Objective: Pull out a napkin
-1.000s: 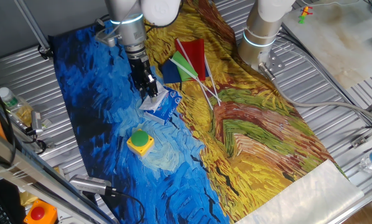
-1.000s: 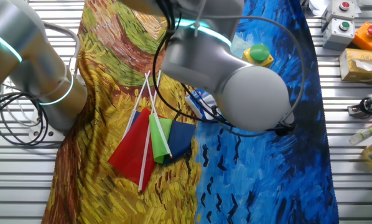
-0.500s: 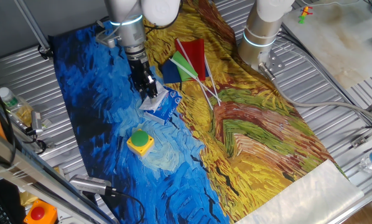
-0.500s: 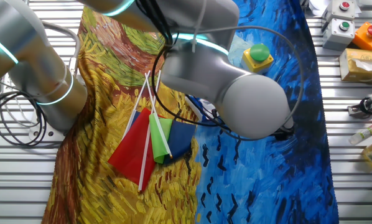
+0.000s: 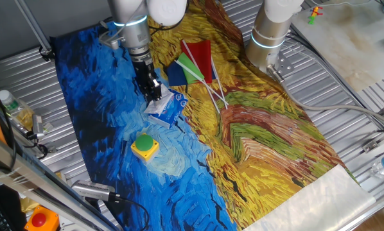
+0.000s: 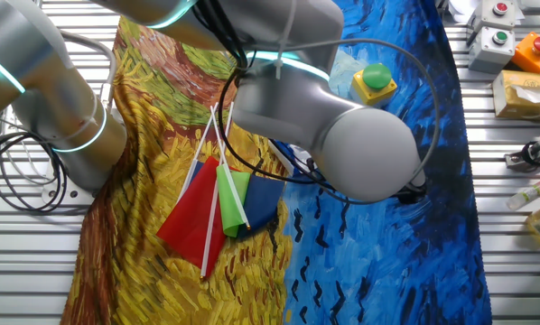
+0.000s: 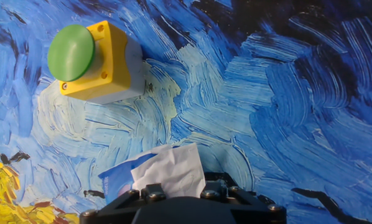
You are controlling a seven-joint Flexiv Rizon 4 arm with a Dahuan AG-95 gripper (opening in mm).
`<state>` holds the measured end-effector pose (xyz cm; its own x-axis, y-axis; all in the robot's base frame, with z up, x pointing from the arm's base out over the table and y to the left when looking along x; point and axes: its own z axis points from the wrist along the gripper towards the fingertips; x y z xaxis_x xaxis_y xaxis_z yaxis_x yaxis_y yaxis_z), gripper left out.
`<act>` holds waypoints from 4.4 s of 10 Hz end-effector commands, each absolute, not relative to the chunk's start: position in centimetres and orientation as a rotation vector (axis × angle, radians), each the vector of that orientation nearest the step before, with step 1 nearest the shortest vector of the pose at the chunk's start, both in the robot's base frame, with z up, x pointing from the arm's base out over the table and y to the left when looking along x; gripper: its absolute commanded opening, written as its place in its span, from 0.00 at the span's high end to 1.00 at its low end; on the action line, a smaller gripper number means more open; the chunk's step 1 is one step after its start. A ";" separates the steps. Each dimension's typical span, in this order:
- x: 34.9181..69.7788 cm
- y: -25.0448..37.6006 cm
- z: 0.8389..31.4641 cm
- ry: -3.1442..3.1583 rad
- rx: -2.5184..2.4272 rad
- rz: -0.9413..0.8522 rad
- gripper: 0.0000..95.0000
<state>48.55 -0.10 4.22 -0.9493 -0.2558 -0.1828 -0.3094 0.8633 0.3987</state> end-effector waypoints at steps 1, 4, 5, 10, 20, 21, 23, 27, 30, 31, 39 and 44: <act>48.6 -0.1 4.2 2.912 -0.443 0.653 0.60; 48.6 -0.1 4.2 2.912 -0.443 0.653 0.60; 48.6 -0.1 4.2 2.912 -0.443 0.653 0.60; 48.6 -0.1 4.2 2.912 -0.443 0.653 0.60; 48.7 0.0 3.8 2.912 -0.429 0.652 1.00; 48.7 0.0 3.8 2.912 -0.429 0.651 1.00; 48.7 0.0 3.8 2.911 -0.431 0.651 1.00; 48.7 0.1 3.9 2.929 -0.460 0.573 1.00; 48.7 0.1 4.2 2.940 -0.461 0.529 1.00; 48.7 0.1 4.3 2.943 -0.465 0.508 1.00; 48.7 0.2 4.6 2.958 -0.489 0.426 1.00; 48.6 0.2 4.8 2.960 -0.499 0.402 1.00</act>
